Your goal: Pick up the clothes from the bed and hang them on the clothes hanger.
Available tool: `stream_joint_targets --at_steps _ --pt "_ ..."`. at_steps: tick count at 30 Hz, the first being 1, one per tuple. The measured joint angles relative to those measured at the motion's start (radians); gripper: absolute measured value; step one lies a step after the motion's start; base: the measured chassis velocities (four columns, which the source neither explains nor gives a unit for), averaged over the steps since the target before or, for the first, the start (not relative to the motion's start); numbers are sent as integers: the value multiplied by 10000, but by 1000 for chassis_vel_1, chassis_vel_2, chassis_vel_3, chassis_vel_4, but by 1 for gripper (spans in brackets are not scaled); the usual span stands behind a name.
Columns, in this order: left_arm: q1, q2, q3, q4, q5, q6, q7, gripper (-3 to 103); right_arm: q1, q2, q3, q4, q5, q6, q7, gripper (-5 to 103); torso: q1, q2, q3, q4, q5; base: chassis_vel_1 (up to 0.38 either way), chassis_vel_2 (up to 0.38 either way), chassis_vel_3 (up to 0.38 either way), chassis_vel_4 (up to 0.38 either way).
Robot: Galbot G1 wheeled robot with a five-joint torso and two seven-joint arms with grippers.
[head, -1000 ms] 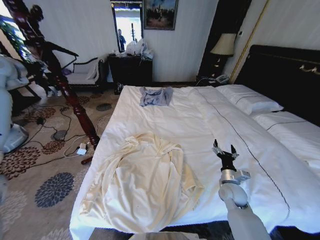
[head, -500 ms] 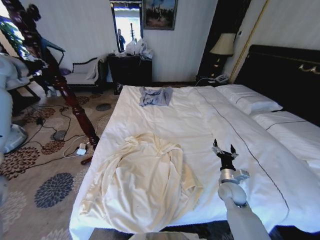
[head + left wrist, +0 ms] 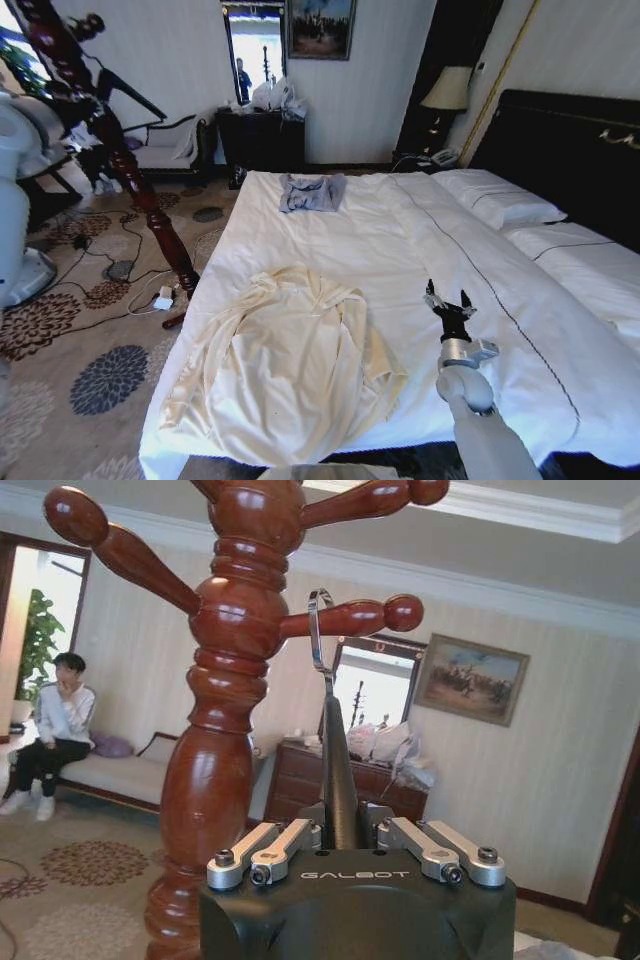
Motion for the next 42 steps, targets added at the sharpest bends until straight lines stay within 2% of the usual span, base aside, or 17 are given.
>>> stream_joint_targets --at_steps 5,14,15,16,17,20,28,32,33,34,36,37,39,40,42 --pt "80 -14 -12 -154 -3 -328 305 19 -74 5 46 11 -2 35 1 100 1 0 1 -4 1 0 0 0 0" --pt "988 407 -670 -1249 -480 -937 1117 17 -118 74 64 55 -41 51 1 100 1 0 0 -3 2 0 0 0 0" --pt "1320 536 -869 -1545 -531 -1181 1427 7 -108 95 56 58 -57 52 4 100 1 0 0 -3 2 0 0 0 0" --pt "1545 611 -1016 -1717 -548 -1320 1619 7 -107 107 43 65 -70 52 5 100 1 0 0 -4 2 0 0 0 0" --pt "1885 722 -1223 -1966 -573 -1473 1846 3 -116 124 28 76 -93 53 7 100 1 0 0 -1 0 0 0 0 0" --pt "2492 891 -1569 -2388 -597 -1616 2048 0 -156 151 -6 113 -152 54 8 100 1 0 -1 1 0 0 0 0 0" --pt "3289 1152 -2165 -2622 -369 -1722 2038 0 -281 216 -56 188 -285 58 20 100 3 0 0 -6 -1 0 0 0 0" --pt "3607 1517 -2662 -2742 -366 -1653 1632 -2 -356 309 -90 268 -385 58 39 100 2 0 0 -1 0 0 0 0 0" --pt "3662 1610 -2743 -2729 -365 -1634 1579 3 -374 330 -97 293 -401 58 52 100 1 0 -1 0 0 0 0 0 0" --pt "3662 1610 -2743 -2729 -365 -1634 1579 3 -374 330 -97 293 -401 58 52 100 1 0 -1 0 0 0 0 0 0" --pt "3829 1896 -2961 -2570 -353 -1624 1520 14 -447 374 -113 379 -447 58 84 100 2 0 -1 0 -1 0 0 0 0" --pt "3876 1978 -3021 -2512 -349 -1626 1513 14 -466 384 -115 400 -460 58 87 100 2 0 0 1 -1 0 0 0 0" --pt "3944 2125 -3115 -2319 -319 -1635 1512 24 -522 402 -119 434 -492 58 89 100 2 1 -1 1 0 0 0 0 0" --pt "3944 2125 -3115 -2319 -319 -1635 1512 24 -522 402 -119 434 -492 58 89 100 2 1 -1 1 0 0 0 0 0" --pt "3932 2174 -3133 -2031 -268 -1633 1355 36 -568 423 -129 449 -529 63 90 100 1 1 -1 -2 -1 0 0 0 0"
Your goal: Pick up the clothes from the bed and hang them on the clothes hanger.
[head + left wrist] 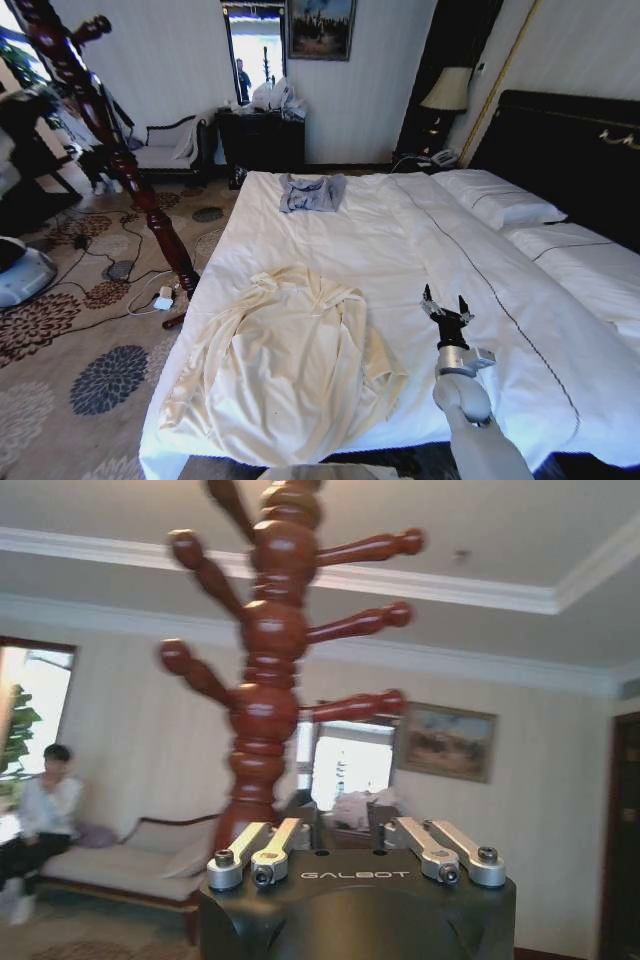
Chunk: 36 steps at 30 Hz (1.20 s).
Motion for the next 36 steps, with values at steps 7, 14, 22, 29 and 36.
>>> stream_joint_targets --at_steps 7,14,22,29,36 --pt "-939 -425 828 878 -75 280 -917 57 -38 -15 -37 24 -25 9 1 100 1 0 2 -1 0 0 0 0 0" --pt "-2596 -1223 2317 1928 -80 710 -1272 79 -12 -68 21 -46 -8 13 9 100 1 -1 2 0 1 0 0 0 0" --pt "-5029 -2342 4292 3845 235 1388 -1526 100 27 -60 139 -236 18 12 45 100 2 -1 3 -1 5 0 0 0 0" --pt "-6020 -2893 4834 4794 -37 2470 -2371 100 0 -82 383 -322 27 12 120 100 2 -1 2 2 2 0 0 0 0" --pt "-6290 -2953 4890 4882 -385 2502 -2579 93 -117 -94 459 -272 16 14 126 100 2 -1 1 -2 3 0 0 0 0"
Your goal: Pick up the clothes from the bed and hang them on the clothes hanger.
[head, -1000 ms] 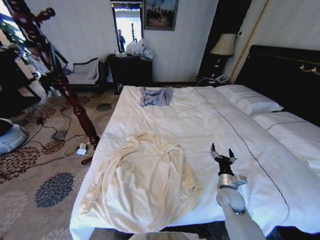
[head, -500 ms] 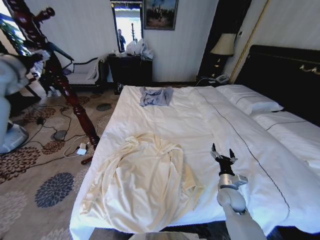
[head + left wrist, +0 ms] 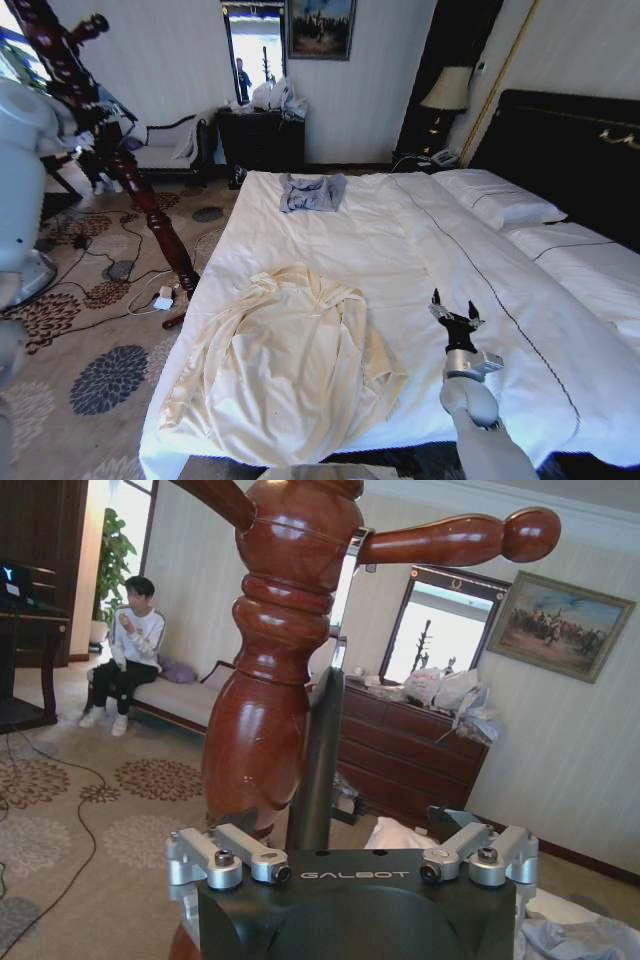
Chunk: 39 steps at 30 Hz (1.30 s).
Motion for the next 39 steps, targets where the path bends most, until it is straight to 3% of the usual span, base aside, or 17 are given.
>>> stream_joint_targets --at_steps 1,2,8,14,17,20,30,39 --pt "-4 22 3 -10 -119 0 -66 93 -27 0 14 2 -2 5 1 100 0 0 0 1 0 0 0 0 0" --pt "-14 50 14 -14 -262 0 -141 82 -49 0 23 1 -7 15 4 100 0 0 0 2 -2 0 0 0 0" --pt "-41 129 74 48 -812 -3 -345 66 -58 0 23 42 -15 23 48 100 -1 0 0 2 -3 0 0 0 0" --pt "-50 236 46 62 -1224 -19 -367 39 -73 -72 33 127 -7 12 95 100 -2 0 0 4 -2 0 0 0 0" --pt "14 288 -5 36 -1330 -23 -367 33 -122 -83 67 152 0 9 115 100 -2 0 0 3 -3 0 0 0 0" --pt "66 373 -39 -117 -1444 -24 -322 19 -167 -93 113 157 2 9 127 100 -2 0 0 -1 0 0 0 0 0" --pt "172 540 -140 -511 -1284 -29 -132 18 -167 -56 72 190 -10 -7 173 100 -2 0 0 2 -3 0 0 0 0" --pt "234 735 -277 -1060 -375 -199 783 17 -164 -64 54 198 -28 -20 193 100 -2 0 0 3 -3 0 0 0 0"
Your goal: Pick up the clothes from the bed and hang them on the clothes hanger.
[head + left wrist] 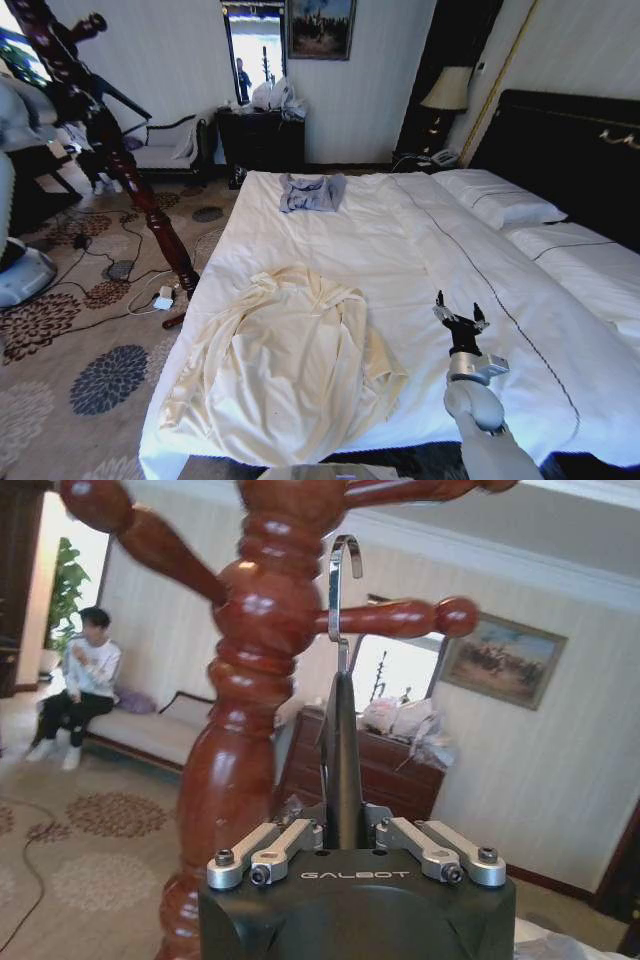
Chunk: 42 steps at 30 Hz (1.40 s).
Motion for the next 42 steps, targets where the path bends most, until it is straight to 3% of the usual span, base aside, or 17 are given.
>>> stream_joint_targets --at_steps 10,19,23,24,28,29,33,34,37,42 --pt "397 74 -162 -1185 -200 -288 660 17 -55 29 5 42 -18 -2 5 100 0 0 0 -3 3 0 0 0 0" --pt "2290 479 -1422 -3076 -635 -422 818 17 -33 19 32 -60 -21 16 6 100 1 1 0 -3 4 0 0 0 0" --pt "4799 1002 -2575 -4920 -683 -960 1855 17 38 52 -59 -209 -21 77 6 100 1 1 -1 0 1 0 0 0 0" --pt "4799 1002 -2575 -4920 -683 -960 1855 17 38 52 -59 -209 -21 77 6 100 1 1 -1 0 1 0 0 0 0" --pt "7643 1161 -3646 -6256 -487 -1901 3279 17 107 115 -262 -328 -8 95 24 100 0 0 -1 -1 2 0 0 0 0" --pt "7643 1161 -3646 -6256 -487 -1901 3279 17 107 115 -262 -328 -8 95 24 100 0 0 -1 -1 2 0 0 0 0" --pt "9770 948 -4145 -6786 54 -3104 4644 17 202 131 -398 -355 8 105 39 100 0 1 -1 -2 4 0 0 0 0" --pt "9770 948 -4145 -6786 54 -3104 4644 17 202 131 -398 -355 8 105 39 100 0 1 -1 -2 4 0 0 0 0" --pt "11116 819 -4153 -6845 632 -4325 5790 17 268 47 -475 -363 168 107 56 100 2 0 0 -5 3 0 0 0 0" --pt "12453 572 -4313 -6937 780 -4579 6256 17 370 -182 -776 -413 581 90 72 100 1 0 0 -2 4 0 0 0 0"
